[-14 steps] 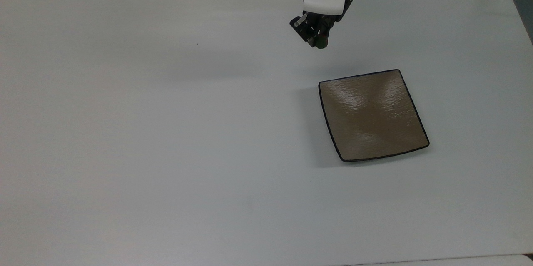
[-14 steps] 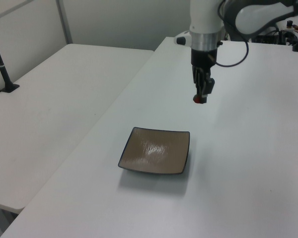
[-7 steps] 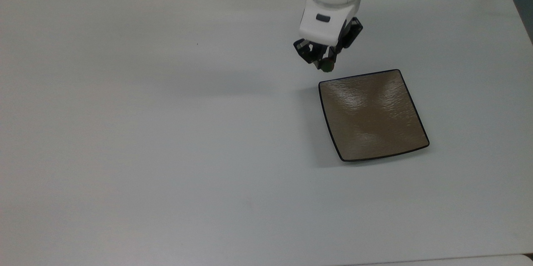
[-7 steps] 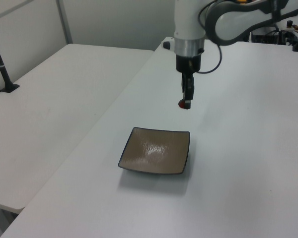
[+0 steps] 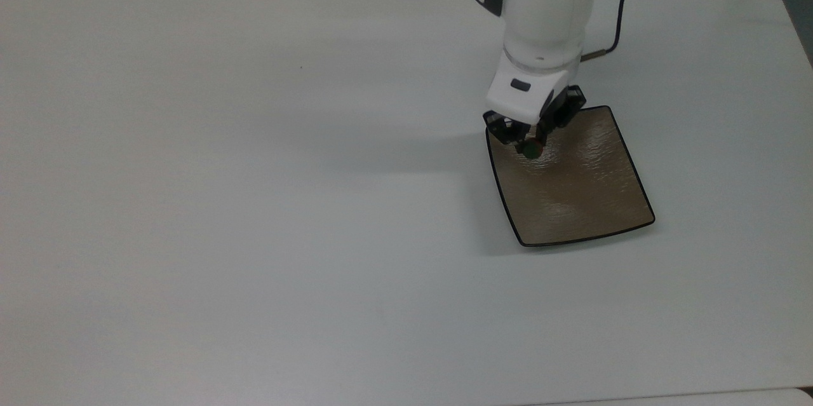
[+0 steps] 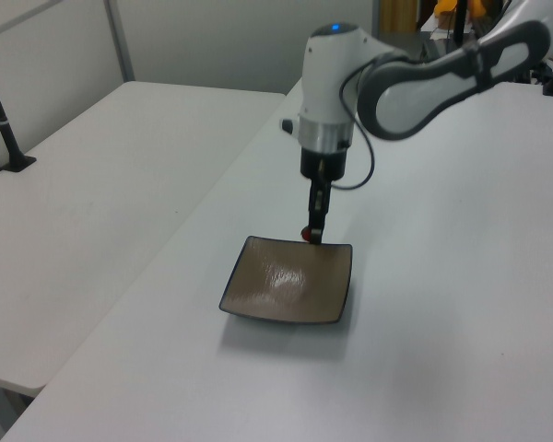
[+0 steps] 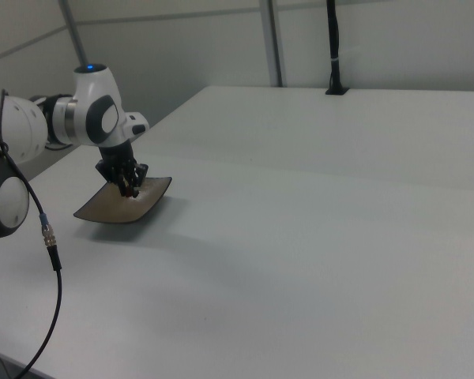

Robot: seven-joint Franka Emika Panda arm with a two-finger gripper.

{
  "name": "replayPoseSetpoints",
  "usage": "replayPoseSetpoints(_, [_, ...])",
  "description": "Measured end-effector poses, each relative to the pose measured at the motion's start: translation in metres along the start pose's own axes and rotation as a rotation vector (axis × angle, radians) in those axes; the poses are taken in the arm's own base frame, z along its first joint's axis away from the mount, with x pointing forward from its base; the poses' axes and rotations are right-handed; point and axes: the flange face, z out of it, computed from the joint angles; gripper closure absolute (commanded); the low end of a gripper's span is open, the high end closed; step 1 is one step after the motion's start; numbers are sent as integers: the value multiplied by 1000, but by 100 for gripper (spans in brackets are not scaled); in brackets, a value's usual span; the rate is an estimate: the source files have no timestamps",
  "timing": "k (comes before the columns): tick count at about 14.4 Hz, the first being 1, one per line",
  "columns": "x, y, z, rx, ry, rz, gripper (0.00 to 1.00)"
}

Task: Strawberries on a ceramic plate
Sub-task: 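Carry the strawberry over the brown plate and lower it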

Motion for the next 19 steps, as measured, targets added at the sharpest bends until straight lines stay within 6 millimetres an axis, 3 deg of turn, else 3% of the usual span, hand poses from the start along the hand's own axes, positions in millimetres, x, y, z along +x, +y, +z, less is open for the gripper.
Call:
replayPoseSetpoints(4, [7,-18,41,18,47,45,99])
replayPoseSetpoints(8, [12,-17,53,27,78,88,96])
replayPoseSetpoints(10, [15,-19,54,34,105,95,82])
replayPoseSetpoints(11, [15,-20,54,37,111,104,69])
replayPoseSetpoints(12, [15,-21,54,39,114,119,50])
replayPoseSetpoints(13, [16,-21,53,40,116,129,22])
replayPoseSetpoints(14, [16,-21,53,42,116,136,19])
replayPoseSetpoints(15, [16,-21,53,46,116,143,0])
replayPoseSetpoints(19, [17,-23,47,53,125,151,0])
